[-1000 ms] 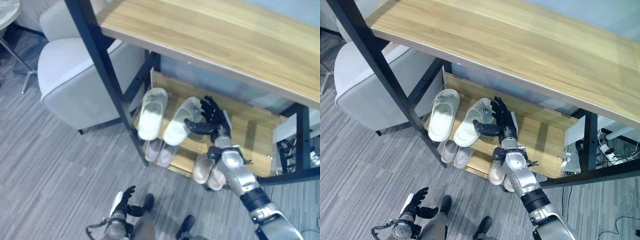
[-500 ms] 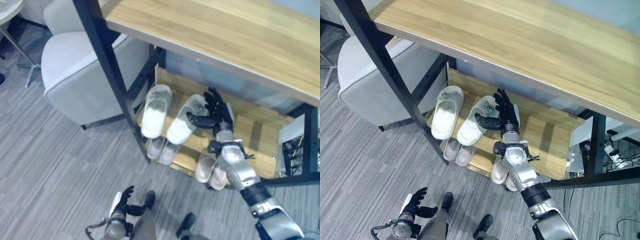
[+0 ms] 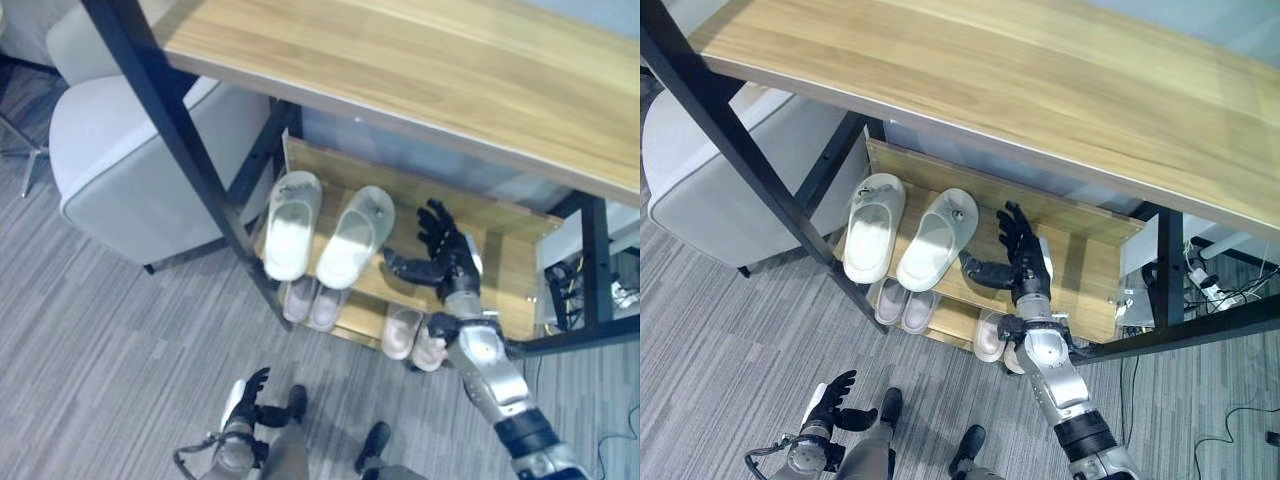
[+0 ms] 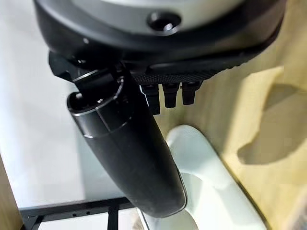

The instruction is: Arrange the slippers neatly on the shoe rack.

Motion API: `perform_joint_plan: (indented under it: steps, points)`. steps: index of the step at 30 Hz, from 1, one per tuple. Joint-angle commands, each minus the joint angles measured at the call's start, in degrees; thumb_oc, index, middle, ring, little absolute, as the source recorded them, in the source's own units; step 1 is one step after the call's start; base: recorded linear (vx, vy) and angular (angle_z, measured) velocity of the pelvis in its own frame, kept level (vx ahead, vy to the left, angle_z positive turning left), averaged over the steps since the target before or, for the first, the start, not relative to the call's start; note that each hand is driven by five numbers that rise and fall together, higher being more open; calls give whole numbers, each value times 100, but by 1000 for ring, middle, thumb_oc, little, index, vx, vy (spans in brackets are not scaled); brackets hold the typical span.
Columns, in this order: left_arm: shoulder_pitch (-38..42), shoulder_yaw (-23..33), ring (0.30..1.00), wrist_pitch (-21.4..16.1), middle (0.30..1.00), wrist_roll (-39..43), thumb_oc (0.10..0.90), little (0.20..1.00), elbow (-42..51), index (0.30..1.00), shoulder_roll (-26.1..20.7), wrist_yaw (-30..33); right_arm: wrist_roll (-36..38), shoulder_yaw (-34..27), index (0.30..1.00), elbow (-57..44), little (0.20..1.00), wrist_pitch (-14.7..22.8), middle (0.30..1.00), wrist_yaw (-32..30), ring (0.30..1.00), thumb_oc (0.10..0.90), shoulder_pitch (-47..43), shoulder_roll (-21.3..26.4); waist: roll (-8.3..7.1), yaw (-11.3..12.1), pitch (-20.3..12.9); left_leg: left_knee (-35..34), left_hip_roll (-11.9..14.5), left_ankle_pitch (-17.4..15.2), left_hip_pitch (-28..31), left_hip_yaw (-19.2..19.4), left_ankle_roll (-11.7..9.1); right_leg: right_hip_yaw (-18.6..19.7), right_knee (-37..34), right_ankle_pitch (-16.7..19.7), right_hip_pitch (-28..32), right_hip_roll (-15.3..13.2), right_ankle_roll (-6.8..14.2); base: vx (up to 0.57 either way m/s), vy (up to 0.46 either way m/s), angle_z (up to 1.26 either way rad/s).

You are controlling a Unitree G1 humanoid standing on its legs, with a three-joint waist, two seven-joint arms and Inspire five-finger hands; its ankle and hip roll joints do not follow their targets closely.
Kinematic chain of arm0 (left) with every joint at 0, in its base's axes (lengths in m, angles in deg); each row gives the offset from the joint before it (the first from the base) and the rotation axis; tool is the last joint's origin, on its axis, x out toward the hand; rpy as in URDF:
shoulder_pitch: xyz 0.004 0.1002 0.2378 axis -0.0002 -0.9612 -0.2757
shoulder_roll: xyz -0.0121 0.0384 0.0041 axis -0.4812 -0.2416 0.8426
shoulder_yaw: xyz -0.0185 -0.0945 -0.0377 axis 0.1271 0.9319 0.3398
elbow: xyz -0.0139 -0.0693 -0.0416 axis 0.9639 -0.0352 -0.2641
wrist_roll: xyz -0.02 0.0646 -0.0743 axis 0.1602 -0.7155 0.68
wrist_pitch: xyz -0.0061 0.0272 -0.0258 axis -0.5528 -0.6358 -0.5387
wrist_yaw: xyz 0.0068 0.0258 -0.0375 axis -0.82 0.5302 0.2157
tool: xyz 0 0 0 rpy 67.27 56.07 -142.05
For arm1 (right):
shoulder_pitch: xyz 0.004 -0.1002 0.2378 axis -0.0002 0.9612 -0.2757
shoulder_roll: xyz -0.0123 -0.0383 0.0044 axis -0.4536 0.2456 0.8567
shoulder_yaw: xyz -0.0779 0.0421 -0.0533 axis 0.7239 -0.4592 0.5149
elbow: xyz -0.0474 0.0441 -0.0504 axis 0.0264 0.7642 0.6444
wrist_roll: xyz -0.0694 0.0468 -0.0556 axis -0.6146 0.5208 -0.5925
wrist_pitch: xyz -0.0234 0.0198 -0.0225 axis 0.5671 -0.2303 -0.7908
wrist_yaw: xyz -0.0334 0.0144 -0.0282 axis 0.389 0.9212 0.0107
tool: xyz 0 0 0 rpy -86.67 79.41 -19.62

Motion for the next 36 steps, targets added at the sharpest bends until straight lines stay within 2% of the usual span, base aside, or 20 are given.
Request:
perform_joint_plan:
  steps: [1,14,36]
  points:
    - [152,-14,900,-227,900,-135,800,900,-22,900,21,13,223,35,900,-534,900,648,900,243,900,800,-391,71,-78,-28,-134,-47,-3,-546,230,448,-102,117,252,-488,179,-250,406,-2,-2,-7]
    - [209,-78,900,-308,900,-86,800,900,-148,900,-26,49,385,218,900,574,900,615,900,159,900,800,-819,-198,-177,196,-5,-47,-15,-492,106,316,-119,-11,284,-497,119,-241,399,6,-7,5]
    - [434,-241,900,-392,900,133,800,900,-190,900,-32,158,128,407,900,1146,900,610,900,-189,900,800,-2205,-181,-102,520,221,-47,-85,-424,-67,192,-92,-131,458,-521,-23,-326,389,6,4,3]
